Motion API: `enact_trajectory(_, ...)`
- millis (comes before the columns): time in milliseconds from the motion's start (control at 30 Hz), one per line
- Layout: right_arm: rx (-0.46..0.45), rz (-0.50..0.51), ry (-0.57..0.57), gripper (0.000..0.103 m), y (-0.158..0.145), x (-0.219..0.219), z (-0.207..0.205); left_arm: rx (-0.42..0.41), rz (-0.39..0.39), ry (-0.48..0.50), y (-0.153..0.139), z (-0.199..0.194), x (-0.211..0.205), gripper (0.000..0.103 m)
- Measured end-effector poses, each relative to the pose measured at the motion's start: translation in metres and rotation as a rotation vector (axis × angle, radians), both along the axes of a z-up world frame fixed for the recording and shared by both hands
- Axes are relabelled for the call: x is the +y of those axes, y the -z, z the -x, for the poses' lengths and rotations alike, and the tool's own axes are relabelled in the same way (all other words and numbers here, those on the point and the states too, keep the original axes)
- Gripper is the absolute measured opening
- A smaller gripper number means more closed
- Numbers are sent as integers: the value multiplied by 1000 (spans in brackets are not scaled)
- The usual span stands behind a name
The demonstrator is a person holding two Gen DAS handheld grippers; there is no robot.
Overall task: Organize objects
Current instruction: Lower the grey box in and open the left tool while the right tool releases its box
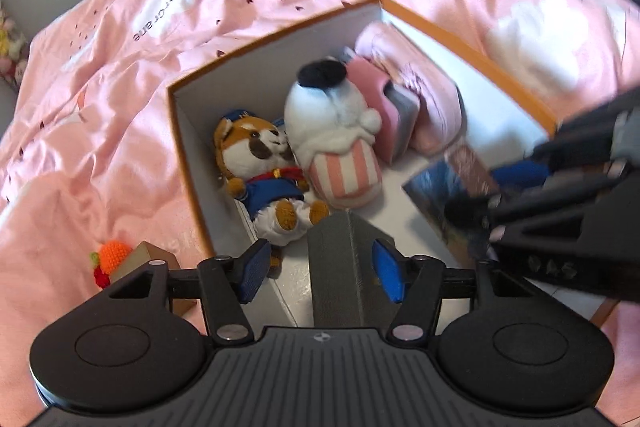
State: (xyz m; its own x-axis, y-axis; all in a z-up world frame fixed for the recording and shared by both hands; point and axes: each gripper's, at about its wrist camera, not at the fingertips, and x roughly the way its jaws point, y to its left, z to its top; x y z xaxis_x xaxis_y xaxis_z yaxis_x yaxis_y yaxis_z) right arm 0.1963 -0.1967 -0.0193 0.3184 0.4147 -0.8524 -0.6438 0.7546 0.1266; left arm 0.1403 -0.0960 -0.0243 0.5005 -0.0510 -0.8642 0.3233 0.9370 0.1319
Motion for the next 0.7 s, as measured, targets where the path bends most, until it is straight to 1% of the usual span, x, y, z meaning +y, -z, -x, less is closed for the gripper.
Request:
enact_trajectory(67, 15, -3, 4, 24, 2, 1, 0, -18, 62, -7, -10, -1, 10, 68)
enact_trajectory(133, 34, -11, 10, 24, 4, 2, -1, -38, 101, -19, -21, -1, 20, 68)
enact_trajectory(233, 38, -12, 9, 24, 6, 7, 1, -57, 156, -59, -35, -4, 36, 68)
enact_trajectory(333, 52, -20, 9, 24, 8, 13, 3, -58, 211, -57, -42, -5, 47, 67)
enact_trajectory(467, 68, -7, 21, 24, 11, 20, 4, -85, 227, -90, -46, -2, 58, 67)
enact_trajectory(600, 100, -8, 40, 24, 17, 24, 4, -75, 240, -125, -44, 2, 75, 67)
enact_trajectory(700, 123, -26, 71, 24, 20, 27, 4, -68, 269, -163, -42, 5, 90, 67)
